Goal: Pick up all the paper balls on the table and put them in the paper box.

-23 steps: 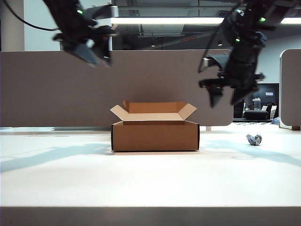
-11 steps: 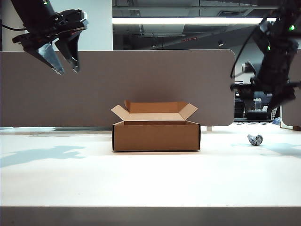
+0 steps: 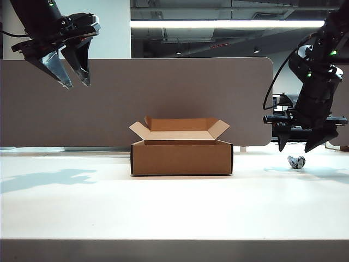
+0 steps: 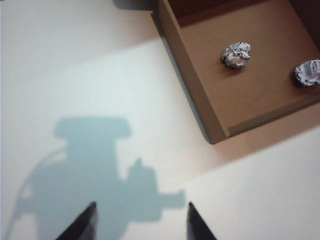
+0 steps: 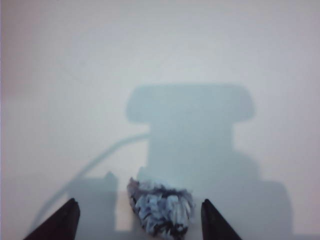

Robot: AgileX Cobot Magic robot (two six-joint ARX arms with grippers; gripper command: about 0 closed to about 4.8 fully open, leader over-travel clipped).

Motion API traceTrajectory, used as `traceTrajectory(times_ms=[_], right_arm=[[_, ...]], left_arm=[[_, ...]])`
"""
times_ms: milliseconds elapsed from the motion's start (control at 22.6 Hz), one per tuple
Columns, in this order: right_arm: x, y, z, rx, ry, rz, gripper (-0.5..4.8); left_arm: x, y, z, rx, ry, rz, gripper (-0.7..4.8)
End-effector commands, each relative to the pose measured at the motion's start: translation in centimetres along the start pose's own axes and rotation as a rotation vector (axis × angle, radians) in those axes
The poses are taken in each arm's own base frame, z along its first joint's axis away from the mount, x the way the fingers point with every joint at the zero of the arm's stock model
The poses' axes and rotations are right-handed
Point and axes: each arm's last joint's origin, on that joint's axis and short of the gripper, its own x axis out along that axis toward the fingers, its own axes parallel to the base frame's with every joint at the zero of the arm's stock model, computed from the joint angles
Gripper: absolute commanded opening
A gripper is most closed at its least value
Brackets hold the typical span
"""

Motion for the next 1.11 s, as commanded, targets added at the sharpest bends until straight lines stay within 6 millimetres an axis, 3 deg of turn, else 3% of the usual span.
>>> traceTrajectory(times_ms=[44, 840, 1106], right_arm=[[0.7, 0.0, -0.3, 0.004, 0.009, 0.000, 3.38], [2.4, -0.2, -0.9, -0.025, 0.011, -0.046, 3.36], [2.4, -0.2, -0.8, -0.025, 0.003, -0.051, 2.58]], left_arm=[[-0.2, -0.1, 0.2, 0.004, -0.014, -0.001, 2.18], [-0.2, -0.1, 0.2, 0.006, -0.016, -0.001, 2.18], [-0.2, -0.1, 0.2, 0.005, -0.015, -0.001, 2.18]])
